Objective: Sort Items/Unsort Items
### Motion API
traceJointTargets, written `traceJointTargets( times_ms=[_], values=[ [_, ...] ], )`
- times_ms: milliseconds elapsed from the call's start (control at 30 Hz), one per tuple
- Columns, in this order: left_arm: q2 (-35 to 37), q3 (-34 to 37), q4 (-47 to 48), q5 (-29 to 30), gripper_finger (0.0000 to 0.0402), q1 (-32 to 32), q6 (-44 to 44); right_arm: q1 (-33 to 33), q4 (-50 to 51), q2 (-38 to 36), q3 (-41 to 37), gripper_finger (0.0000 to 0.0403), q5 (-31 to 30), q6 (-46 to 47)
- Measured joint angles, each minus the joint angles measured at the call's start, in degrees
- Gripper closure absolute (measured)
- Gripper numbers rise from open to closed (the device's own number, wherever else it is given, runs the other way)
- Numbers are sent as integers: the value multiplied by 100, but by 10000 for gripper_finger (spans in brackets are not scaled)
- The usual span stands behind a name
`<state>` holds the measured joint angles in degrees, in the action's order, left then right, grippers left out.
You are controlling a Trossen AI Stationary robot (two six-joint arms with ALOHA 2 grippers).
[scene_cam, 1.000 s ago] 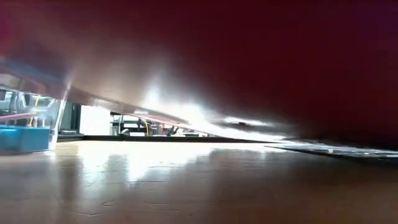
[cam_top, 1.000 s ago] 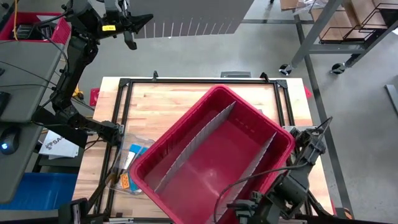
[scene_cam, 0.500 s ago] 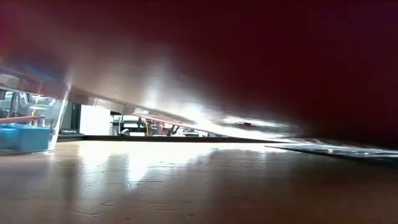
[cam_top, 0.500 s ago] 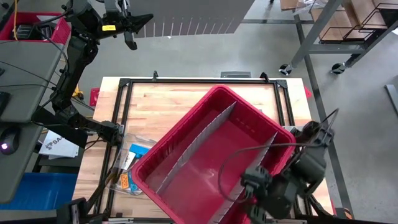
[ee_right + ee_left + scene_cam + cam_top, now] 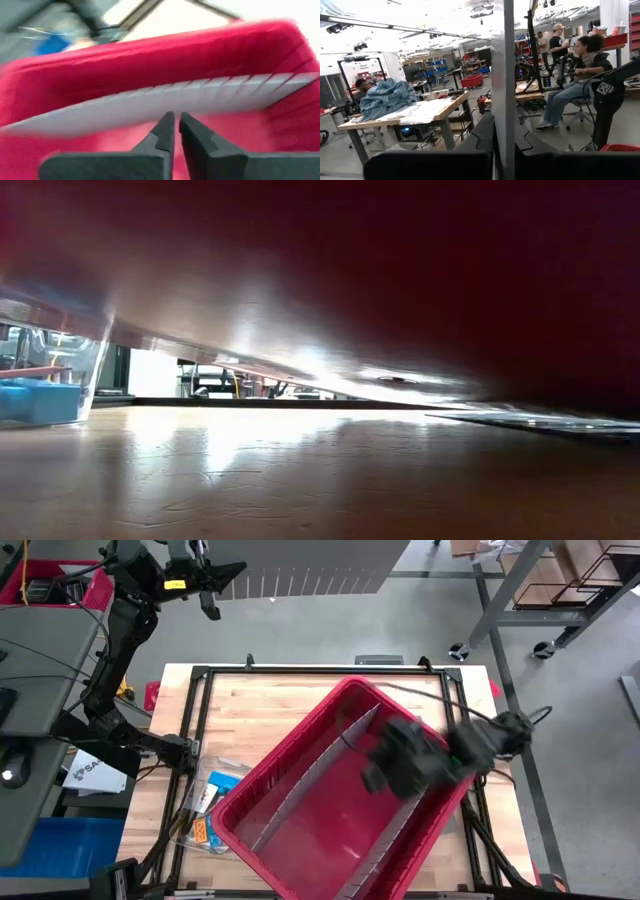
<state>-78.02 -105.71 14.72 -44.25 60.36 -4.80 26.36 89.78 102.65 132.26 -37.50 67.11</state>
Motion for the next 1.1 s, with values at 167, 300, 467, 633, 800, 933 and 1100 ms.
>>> traceJointTargets(
  times_ms=[167, 300, 467, 633, 800, 933, 1100],
  values=[
    [4, -4, -153, -20, 400, -4, 2, -1866, -114, 55, -454, 400, 461, -898],
    [4, -4, -164, -18, 400, -2, 134, -3019, -381, 61, -1029, 402, 1346, -1156],
    [4, -4, -218, -20, 400, -2, 155, -3686, -1372, 64, -1827, 403, 2230, -1382],
    [4, -4, -294, -15, 400, 0, 131, -3924, -2262, 79, -2479, 403, 2491, -1070],
    [2, -4, -318, 2, 400, 0, 159, -3955, -2278, 88, -2729, 403, 2273, -574],
    [2, -4, -356, 4, 400, 0, 134, -3984, -2395, 89, -2750, 403, 1879, -102],
    [2, -4, -457, 19, 400, -2, 118, -4187, -2763, 88, -2716, 403, 2081, 161]
  ],
)
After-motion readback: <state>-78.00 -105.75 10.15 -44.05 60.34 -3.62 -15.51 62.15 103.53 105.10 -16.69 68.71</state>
